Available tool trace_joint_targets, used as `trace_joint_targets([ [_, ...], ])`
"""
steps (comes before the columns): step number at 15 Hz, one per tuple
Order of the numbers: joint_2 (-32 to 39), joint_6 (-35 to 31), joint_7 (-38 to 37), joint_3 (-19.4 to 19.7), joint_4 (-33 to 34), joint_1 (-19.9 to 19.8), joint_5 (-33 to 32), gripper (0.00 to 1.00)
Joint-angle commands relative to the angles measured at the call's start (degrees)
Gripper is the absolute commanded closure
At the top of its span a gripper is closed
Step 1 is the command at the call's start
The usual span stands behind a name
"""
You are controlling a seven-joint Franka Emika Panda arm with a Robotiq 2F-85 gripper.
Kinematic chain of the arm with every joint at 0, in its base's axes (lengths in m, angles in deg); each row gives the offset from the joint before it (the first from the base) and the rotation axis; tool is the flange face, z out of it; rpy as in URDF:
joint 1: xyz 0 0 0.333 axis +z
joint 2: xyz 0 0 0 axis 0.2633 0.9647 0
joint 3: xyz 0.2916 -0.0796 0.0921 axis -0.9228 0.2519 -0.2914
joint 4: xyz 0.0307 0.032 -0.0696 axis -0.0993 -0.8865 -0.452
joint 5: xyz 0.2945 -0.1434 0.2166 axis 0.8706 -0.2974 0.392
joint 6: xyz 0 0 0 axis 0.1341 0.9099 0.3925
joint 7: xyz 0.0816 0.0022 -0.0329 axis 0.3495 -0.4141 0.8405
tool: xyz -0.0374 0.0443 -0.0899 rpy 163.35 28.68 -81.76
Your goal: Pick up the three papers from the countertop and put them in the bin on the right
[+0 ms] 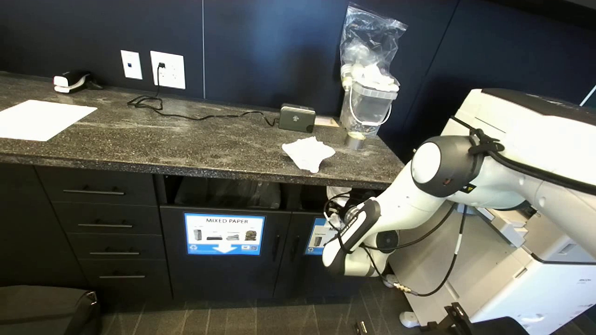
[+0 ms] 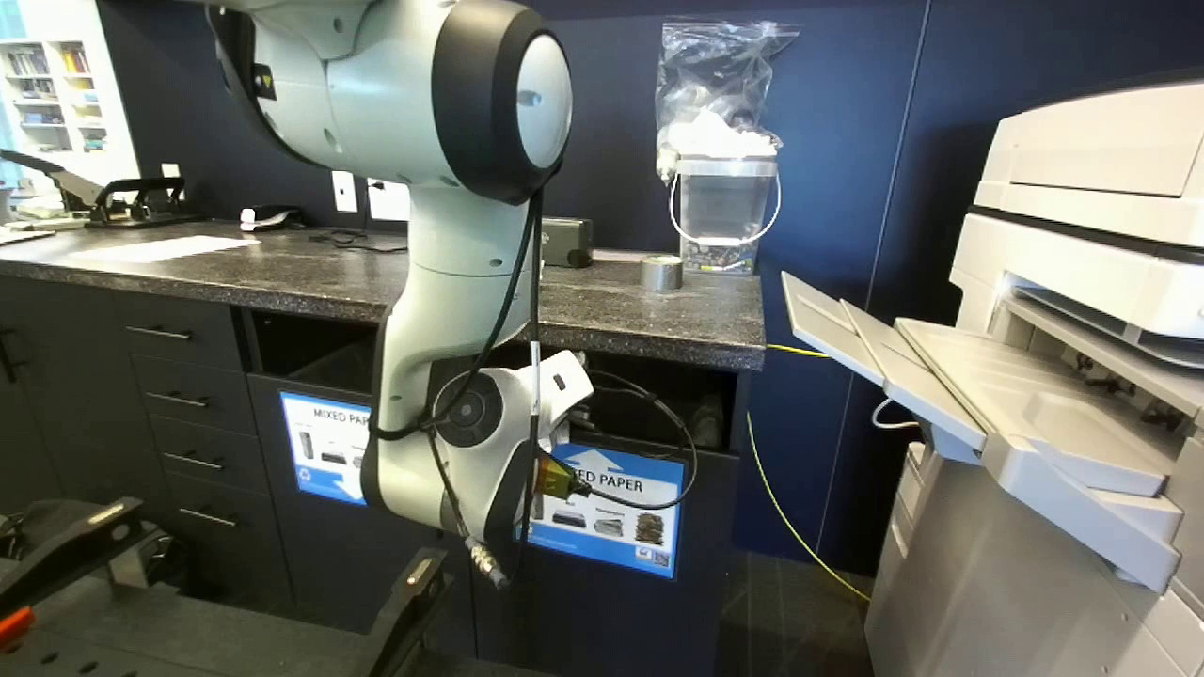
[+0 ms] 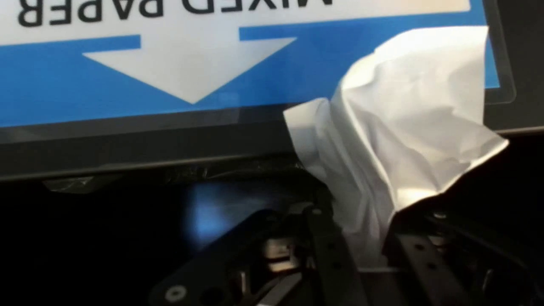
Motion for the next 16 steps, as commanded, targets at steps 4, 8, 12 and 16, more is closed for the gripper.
trace_joint_targets([
  [4, -0.4, -3.8, -0.4, 1.5, 5.6, 4.7, 8.3, 0.9],
  [8, -0.8, -1.2, 0.5, 2.2, 6.6, 6.1, 12.3, 0.9],
  [12, -0.8, -0.2, 1.2, 3.0, 6.0, 7.1, 14.7, 0.9],
  [16, -0.8, 1.5, 2.5, 3.4, 6.1, 8.1, 17.4, 0.9],
])
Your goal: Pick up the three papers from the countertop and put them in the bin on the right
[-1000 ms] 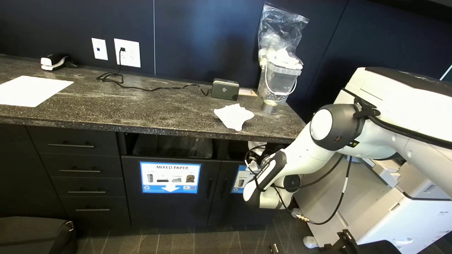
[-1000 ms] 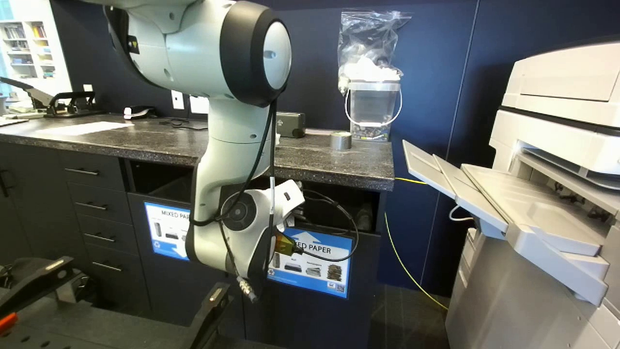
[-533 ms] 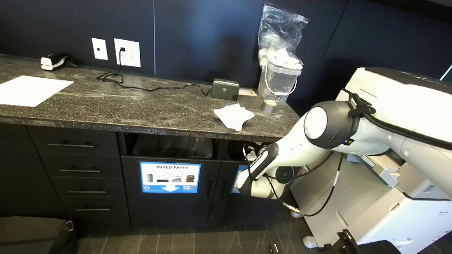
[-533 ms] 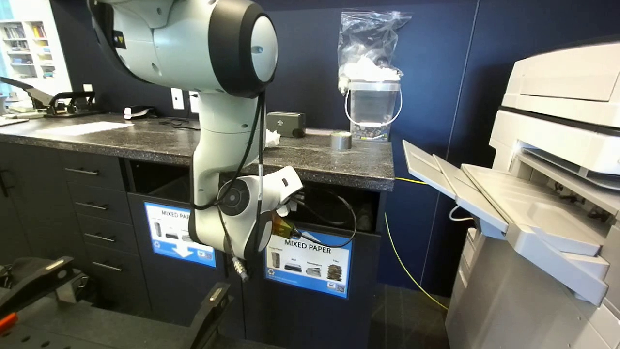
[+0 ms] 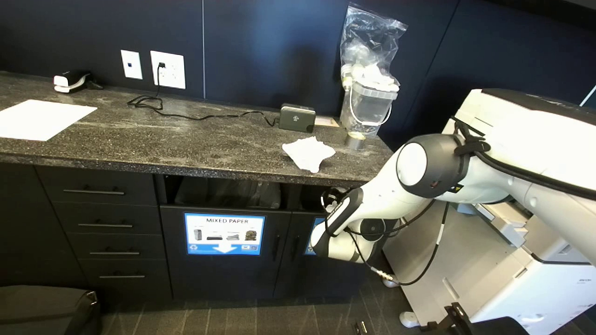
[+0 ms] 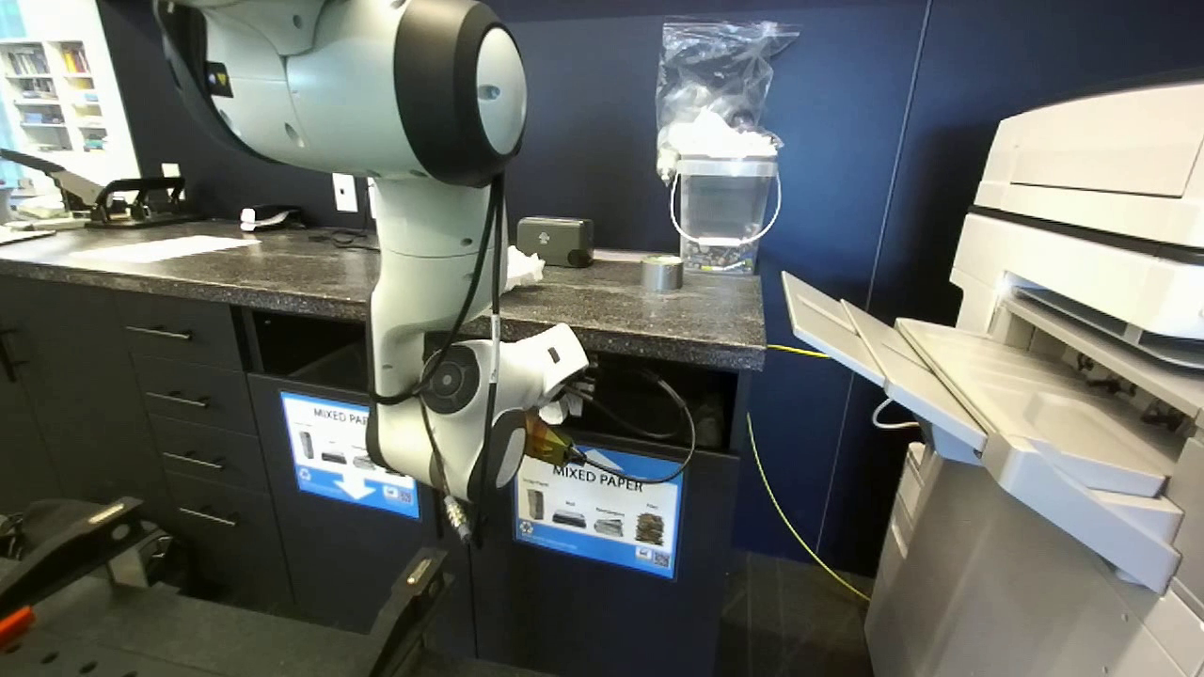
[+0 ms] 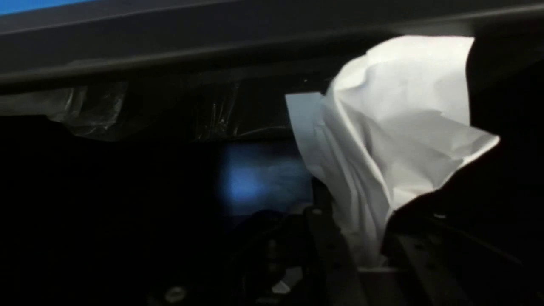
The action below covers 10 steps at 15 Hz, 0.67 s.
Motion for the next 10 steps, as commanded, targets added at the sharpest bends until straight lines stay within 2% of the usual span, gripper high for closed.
trace_joint_targets([
  [1, 0.0, 1.0, 1.7, 1.3, 1.1, 2.0, 3.6, 0.9],
  [8, 0.0, 4.4, 3.7, 2.1, 1.5, 3.7, 7.6, 0.9],
  [9, 0.0, 5.0, 3.7, 2.2, 1.6, 3.8, 7.7, 0.65],
  [10, 0.0, 5.6, 3.9, 2.4, 1.6, 4.0, 7.5, 0.65],
])
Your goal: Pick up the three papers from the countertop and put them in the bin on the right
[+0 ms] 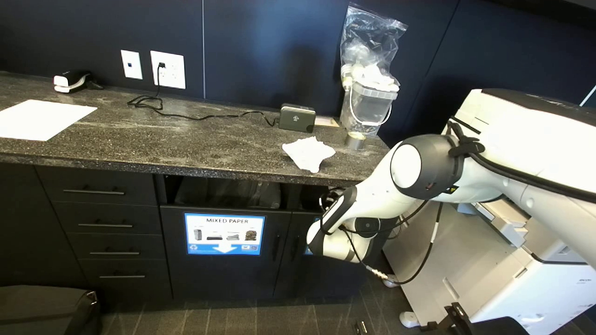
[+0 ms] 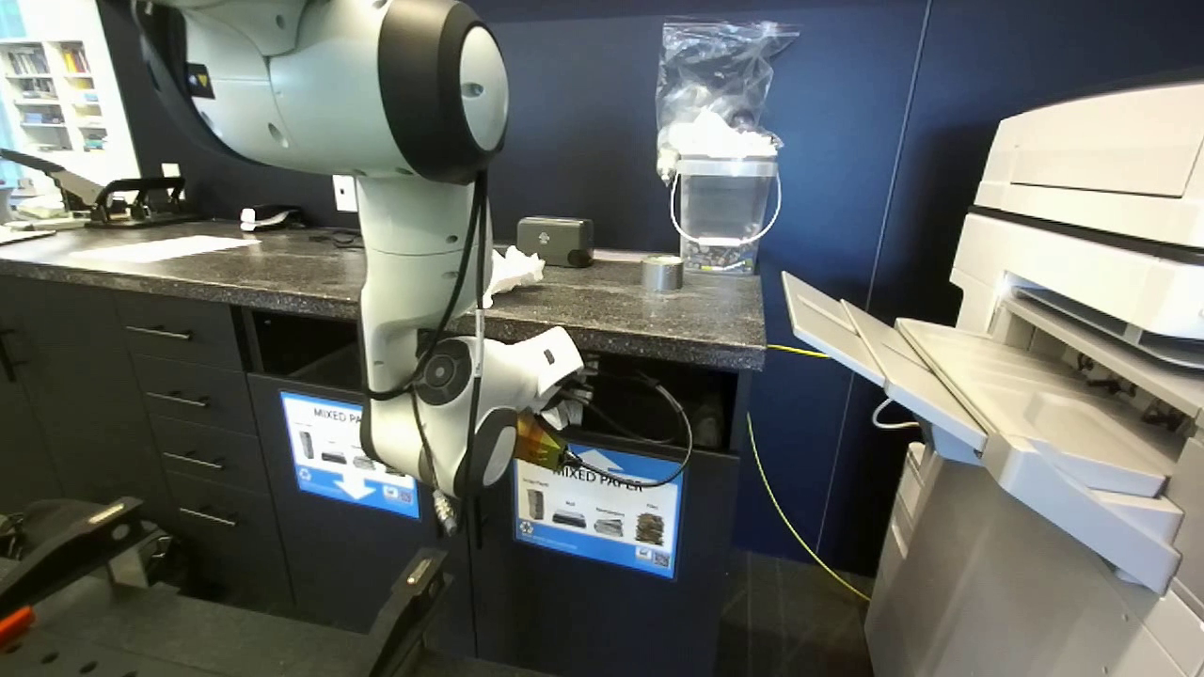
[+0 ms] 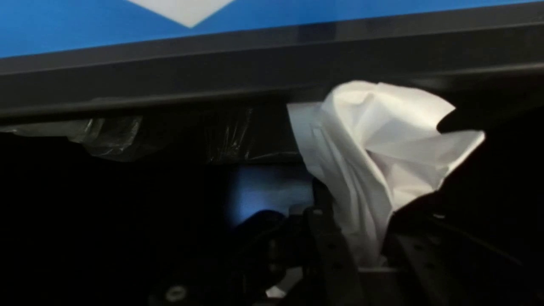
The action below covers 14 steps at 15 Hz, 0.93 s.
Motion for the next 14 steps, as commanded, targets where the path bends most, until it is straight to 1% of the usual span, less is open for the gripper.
trace_joint_targets([
  [1, 0.0, 2.1, 0.9, 1.4, 1.3, 1.5, 1.5, 0.61],
  [2, 0.0, 3.3, 0.4, 1.3, 1.3, 1.2, 0.2, 0.54],
  [3, 0.0, 5.9, -0.8, 1.1, 1.3, 0.7, -2.3, 0.45],
  [4, 0.0, 7.9, -1.4, 0.9, 1.4, 0.4, -3.9, 0.38],
  [5, 0.0, 10.5, -2.9, 0.3, 1.6, -0.4, -7.2, 0.31],
  [6, 0.0, 12.2, -3.6, 0.1, 1.9, -0.7, -9.0, 0.23],
  [7, 0.0, 14.0, -4.8, -0.3, 2.2, -1.4, -11.7, 0.16],
  [8, -0.1, 15.1, -5.4, -0.5, 2.6, -1.7, -13.0, 0.08],
  [9, -0.1, 15.8, -6.0, -0.7, 2.9, -2.1, -14.2, 0.02],
  [10, -0.1, 16.4, -6.6, -1.0, 3.1, -2.6, -15.7, 0.0],
  [12, -0.2, 17.2, -7.6, -1.6, 3.5, -3.6, -17.8, 0.0],
  [13, -0.2, 16.7, -7.8, -1.7, 3.7, -3.7, -17.7, 0.0],
  [14, -0.2, 14.9, -7.6, -1.2, 4.0, -3.1, -15.7, 0.0],
])
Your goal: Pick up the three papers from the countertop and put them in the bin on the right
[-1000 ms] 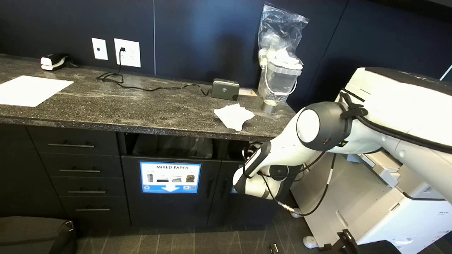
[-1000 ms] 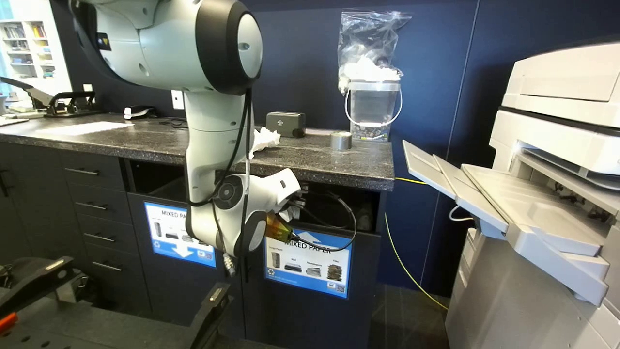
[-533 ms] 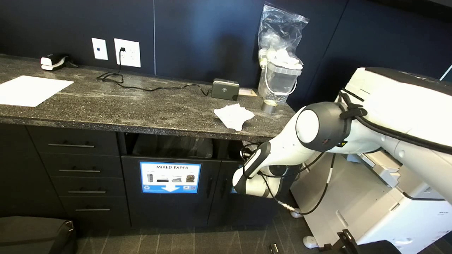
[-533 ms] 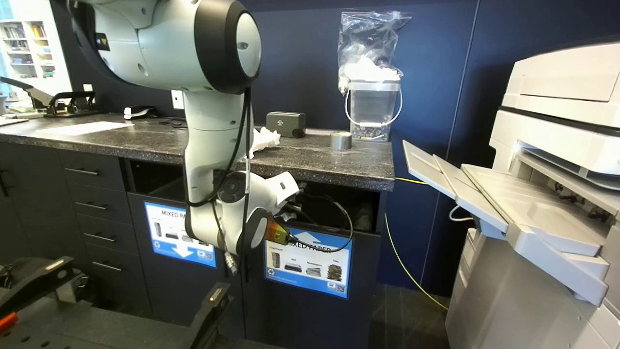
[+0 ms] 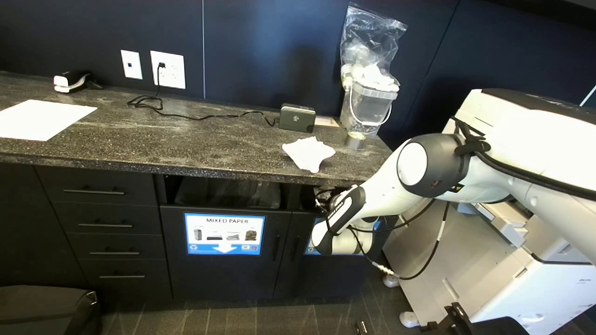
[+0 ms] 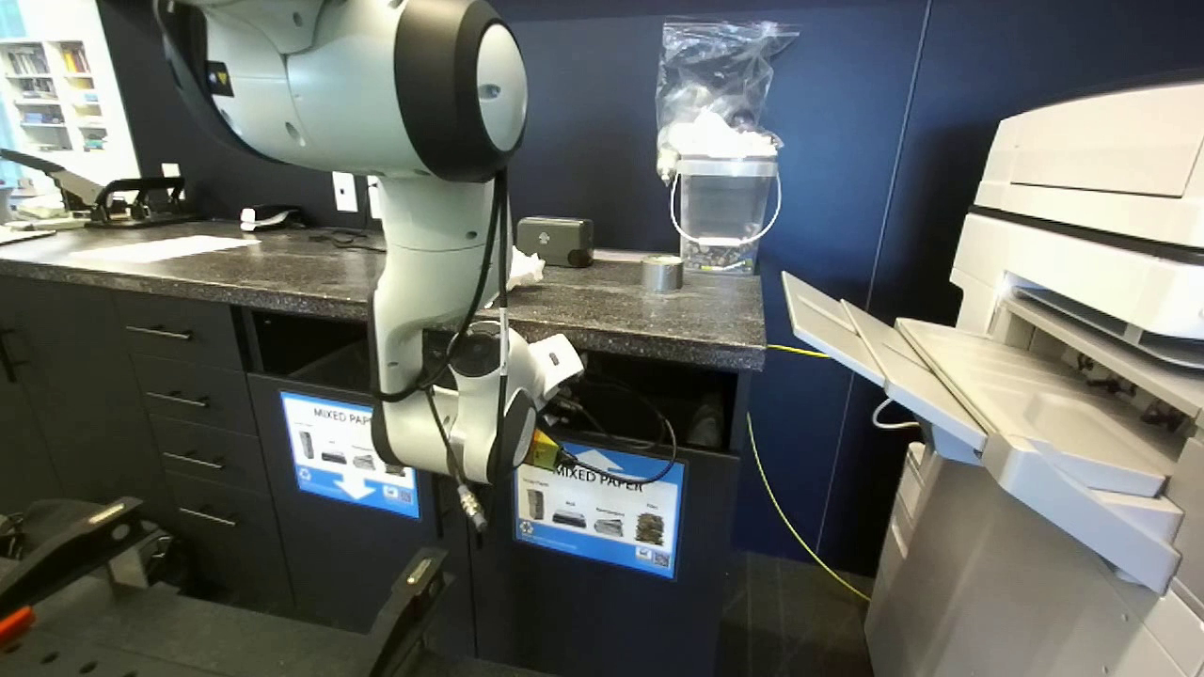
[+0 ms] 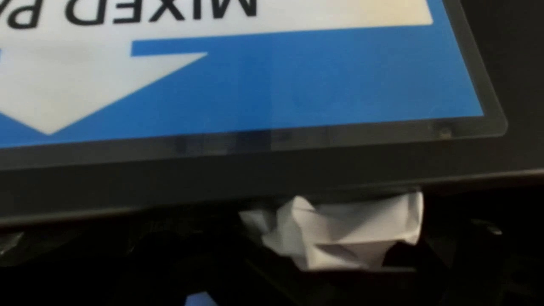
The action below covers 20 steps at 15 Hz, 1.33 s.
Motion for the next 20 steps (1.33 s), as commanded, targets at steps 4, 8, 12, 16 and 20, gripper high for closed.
trace_joint_targets([
  [4, 0.5, -7.4, -1.4, -0.3, 3.0, -0.3, 2.1, 0.0],
  [8, 0.4, -9.3, -0.5, 0.4, 2.9, 0.3, 3.3, 0.0],
  [12, 0.0, -3.9, 1.6, 2.1, 2.3, 1.4, 5.3, 0.0],
  [16, 0.0, 3.7, 4.0, 4.4, 3.1, 3.1, 7.8, 0.0],
  [20, 0.3, 4.7, 4.2, 5.3, 3.9, 3.5, 7.2, 0.0],
])
